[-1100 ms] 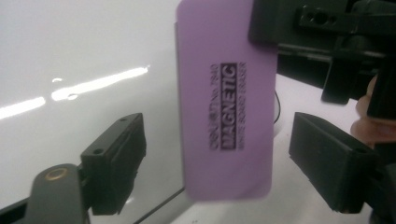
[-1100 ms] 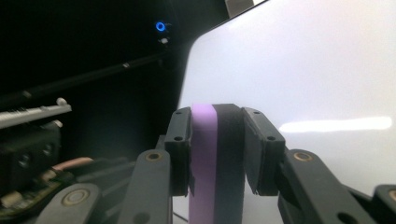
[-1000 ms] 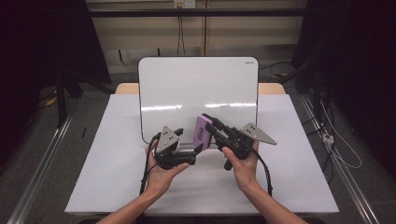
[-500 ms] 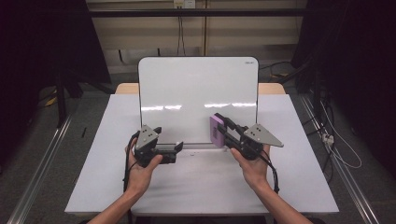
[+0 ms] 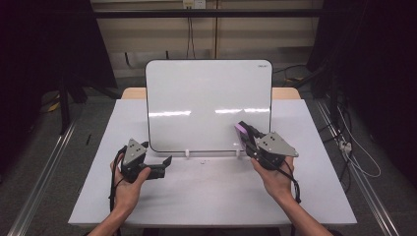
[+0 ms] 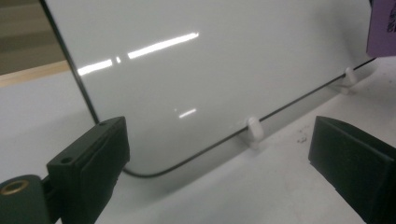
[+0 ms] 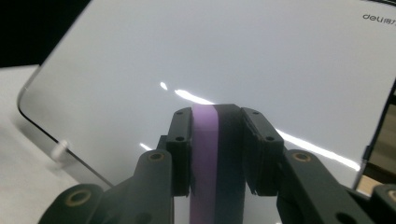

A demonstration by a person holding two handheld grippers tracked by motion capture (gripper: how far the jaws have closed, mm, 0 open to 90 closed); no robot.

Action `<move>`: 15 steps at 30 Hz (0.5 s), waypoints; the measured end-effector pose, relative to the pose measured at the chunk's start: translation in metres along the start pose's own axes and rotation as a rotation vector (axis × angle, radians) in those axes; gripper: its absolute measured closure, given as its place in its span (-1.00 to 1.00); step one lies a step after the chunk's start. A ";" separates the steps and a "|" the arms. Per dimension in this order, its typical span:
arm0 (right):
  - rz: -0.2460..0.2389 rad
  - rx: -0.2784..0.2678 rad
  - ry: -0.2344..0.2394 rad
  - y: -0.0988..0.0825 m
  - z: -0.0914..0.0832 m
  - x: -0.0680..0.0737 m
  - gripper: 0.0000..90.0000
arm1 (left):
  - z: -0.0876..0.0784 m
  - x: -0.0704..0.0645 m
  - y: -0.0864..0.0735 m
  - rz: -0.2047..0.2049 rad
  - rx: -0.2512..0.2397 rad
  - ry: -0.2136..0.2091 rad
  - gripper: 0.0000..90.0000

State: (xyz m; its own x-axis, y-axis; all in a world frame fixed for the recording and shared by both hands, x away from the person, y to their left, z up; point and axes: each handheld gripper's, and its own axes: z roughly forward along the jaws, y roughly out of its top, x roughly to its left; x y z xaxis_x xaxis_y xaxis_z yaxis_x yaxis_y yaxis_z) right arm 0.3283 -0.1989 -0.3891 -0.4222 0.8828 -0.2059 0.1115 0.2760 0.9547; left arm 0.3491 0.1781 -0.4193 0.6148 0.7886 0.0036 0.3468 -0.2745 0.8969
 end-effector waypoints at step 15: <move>-0.213 0.184 -0.110 -0.004 0.009 0.004 0.49 | -0.002 0.009 -0.011 -0.022 0.011 0.039 -0.88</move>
State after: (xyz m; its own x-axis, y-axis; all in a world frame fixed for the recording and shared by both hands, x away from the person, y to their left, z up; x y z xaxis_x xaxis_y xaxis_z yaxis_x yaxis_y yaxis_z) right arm 0.3345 -0.1932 -0.3952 -0.3545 0.8308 -0.4291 0.1967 0.5149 0.8344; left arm 0.3497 0.1895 -0.4288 0.5790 0.8153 0.0014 0.3677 -0.2627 0.8921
